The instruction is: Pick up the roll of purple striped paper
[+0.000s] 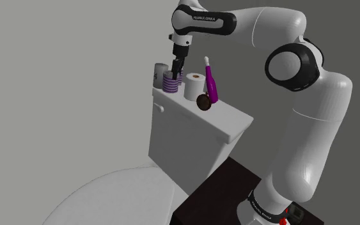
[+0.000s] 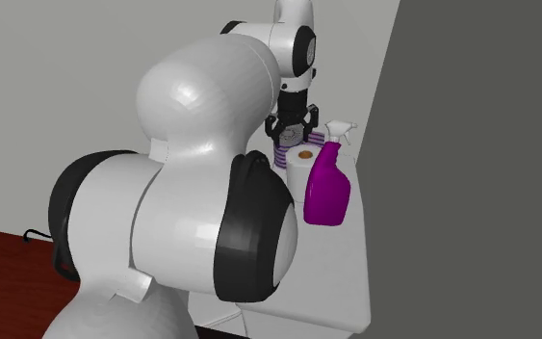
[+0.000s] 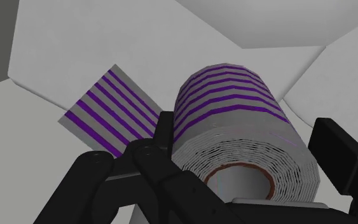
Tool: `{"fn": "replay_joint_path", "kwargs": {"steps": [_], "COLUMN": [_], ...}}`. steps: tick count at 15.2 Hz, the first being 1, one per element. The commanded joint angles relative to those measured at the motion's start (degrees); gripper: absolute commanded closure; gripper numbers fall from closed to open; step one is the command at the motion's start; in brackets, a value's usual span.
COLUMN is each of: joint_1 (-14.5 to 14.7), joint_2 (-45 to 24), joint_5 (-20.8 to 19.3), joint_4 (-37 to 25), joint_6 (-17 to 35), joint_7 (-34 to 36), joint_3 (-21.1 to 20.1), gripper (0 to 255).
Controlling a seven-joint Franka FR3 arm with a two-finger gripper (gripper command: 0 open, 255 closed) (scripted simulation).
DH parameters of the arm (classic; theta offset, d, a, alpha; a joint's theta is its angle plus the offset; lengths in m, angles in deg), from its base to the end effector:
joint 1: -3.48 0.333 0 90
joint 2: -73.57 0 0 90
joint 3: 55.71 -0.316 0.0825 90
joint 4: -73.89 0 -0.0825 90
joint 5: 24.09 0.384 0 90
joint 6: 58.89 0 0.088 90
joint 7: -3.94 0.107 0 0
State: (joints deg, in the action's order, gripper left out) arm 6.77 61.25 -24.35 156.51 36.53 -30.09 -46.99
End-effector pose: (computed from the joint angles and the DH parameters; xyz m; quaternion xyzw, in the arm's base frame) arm 0.6241 -0.0499 0.5684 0.9683 0.2489 -0.0011 0.0192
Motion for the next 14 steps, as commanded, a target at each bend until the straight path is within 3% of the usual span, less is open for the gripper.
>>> {"fn": "replay_joint_path", "kwargs": {"steps": [1,12,14], "joint_1": [-0.01,-0.54,-0.55], "joint_2": [-0.12,-3.47,-3.53], "joint_5": [0.02,0.56,0.56], "joint_4": [-1.69,-15.12,-15.33], "joint_6": [-1.45,-11.55,-11.7], "joint_7": [-0.01,-0.51,-0.52], "joint_3": [0.0,0.13,0.13], "gripper": [255,255,255]}}
